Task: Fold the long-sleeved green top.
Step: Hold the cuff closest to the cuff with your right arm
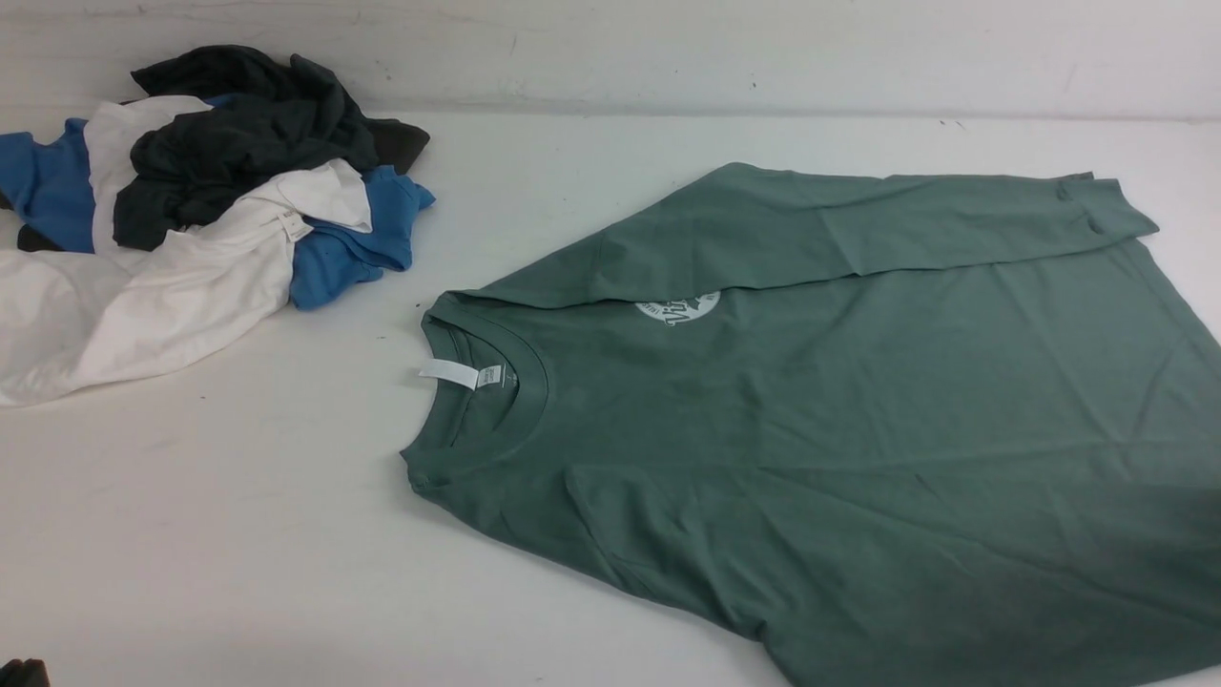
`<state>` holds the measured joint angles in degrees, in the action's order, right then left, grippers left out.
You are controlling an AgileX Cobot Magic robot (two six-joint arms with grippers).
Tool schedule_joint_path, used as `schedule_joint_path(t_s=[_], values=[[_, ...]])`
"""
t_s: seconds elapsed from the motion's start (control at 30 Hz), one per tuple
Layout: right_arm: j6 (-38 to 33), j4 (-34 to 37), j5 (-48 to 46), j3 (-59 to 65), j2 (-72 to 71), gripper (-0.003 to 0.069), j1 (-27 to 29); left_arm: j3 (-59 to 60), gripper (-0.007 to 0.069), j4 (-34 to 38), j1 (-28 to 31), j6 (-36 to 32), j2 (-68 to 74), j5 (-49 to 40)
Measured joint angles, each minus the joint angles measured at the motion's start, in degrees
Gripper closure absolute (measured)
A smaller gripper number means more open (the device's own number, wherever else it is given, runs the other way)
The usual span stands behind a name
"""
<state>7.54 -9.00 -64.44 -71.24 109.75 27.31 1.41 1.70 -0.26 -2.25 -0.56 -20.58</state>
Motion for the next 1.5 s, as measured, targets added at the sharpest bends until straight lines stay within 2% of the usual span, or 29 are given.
schedule_joint_path(t_s=[0.23, 0.77, 0.87, 1.07, 1.13, 1.5], values=[[0.9, -1.5, -3.4, -0.7, 0.0, 0.0358, 0.0, 0.0, 0.0629, 0.0, 0.0, 0.0, 0.0, 0.0], [-3.6, -0.9, -0.2, -0.9, 3.0, 0.0368, 0.0, 0.0, 0.0629, 0.0, 0.0, 0.0, 0.0, 0.0], [-4.0, -0.5, -0.1, -1.0, 3.0, 0.0408, 0.0, 0.0, 0.0629, 0.0, 0.0, 0.0, 0.0, 0.0], [-4.5, -0.3, -1.0, -2.2, 3.0, 0.0605, 0.0, 0.0, 0.0629, 0.0, 0.0, 0.0, 0.0, 0.0], [-4.7, 0.1, -1.8, -2.6, 3.0, 0.0645, 0.0, 0.0, 0.0629, 0.0, 0.0, 0.0, 0.0, -0.1], [-4.9, 0.9, -1.5, -2.6, -9.2, 0.065, -1.3, 0.0, 0.0629, 0.0, 0.0, 0.0, 0.0, 0.0]])
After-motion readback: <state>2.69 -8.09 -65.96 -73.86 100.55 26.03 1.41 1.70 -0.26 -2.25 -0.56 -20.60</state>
